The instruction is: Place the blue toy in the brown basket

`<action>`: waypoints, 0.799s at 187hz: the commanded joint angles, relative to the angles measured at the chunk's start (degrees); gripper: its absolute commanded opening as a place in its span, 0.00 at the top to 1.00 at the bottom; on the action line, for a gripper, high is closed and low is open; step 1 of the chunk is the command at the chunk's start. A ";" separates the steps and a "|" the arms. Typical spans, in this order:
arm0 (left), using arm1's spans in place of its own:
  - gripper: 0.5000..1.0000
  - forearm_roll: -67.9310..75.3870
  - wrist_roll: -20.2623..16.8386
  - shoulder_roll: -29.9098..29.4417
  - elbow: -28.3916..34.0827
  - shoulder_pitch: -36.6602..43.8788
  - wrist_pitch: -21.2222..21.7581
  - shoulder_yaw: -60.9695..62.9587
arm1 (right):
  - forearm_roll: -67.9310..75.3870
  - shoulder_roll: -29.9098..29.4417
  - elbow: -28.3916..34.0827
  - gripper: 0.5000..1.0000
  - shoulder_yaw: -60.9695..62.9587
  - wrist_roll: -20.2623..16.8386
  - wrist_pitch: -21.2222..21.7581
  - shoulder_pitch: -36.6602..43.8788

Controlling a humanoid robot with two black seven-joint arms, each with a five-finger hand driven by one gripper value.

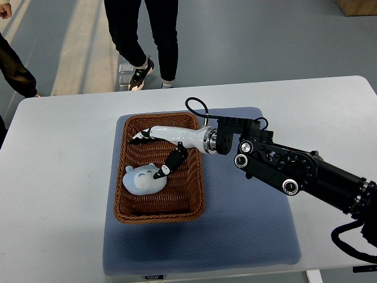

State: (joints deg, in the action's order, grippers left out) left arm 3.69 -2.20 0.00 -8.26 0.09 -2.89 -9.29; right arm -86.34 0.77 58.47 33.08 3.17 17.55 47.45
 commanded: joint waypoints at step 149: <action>0.00 0.00 0.00 0.00 0.00 0.00 -0.01 0.06 | 37.21 5.03 -10.57 0.18 30.11 0.17 -0.06 1.95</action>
State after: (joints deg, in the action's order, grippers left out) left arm 3.69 -2.20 0.00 -8.26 0.09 -2.89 -9.26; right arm -56.02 5.41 51.65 59.60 3.30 17.80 49.42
